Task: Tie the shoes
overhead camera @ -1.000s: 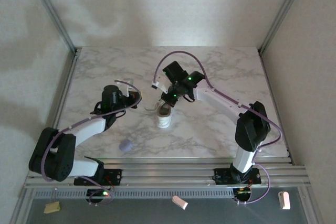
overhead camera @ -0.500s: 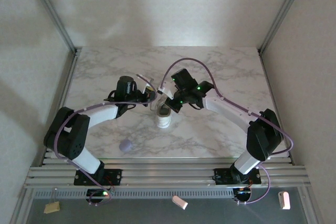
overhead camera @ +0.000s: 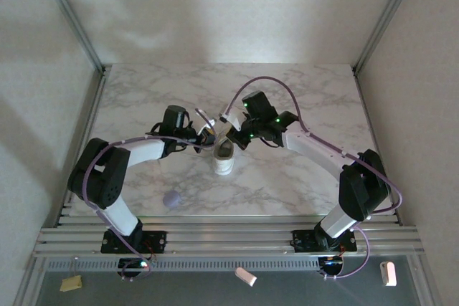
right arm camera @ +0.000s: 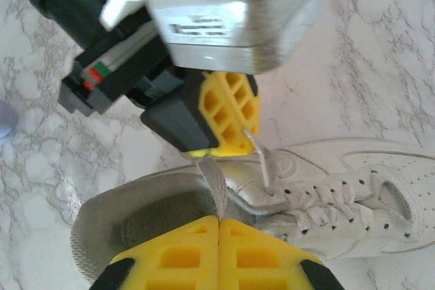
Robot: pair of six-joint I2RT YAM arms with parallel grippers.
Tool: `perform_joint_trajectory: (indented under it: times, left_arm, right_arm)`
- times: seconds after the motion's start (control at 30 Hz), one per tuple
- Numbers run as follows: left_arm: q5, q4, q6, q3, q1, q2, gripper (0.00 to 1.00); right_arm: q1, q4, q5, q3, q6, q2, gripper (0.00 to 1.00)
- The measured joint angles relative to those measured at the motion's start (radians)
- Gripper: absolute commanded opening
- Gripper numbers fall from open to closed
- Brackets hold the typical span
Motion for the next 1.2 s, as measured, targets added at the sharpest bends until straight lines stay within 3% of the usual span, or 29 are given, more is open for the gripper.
perform_joint_trajectory:
  times: [0.6,1.2]
  left_arm:
    - [0.201,-0.104,0.124,0.056,0.006,0.021,0.00]
    - [0.281,-0.153,0.171,0.067,0.006,0.034,0.00]
  right_arm:
    - [-0.051,0.053,-0.136,0.000,0.046,0.044,0.00]
    - [-0.106,0.058,-0.305,0.087,0.093,0.182,0.00]
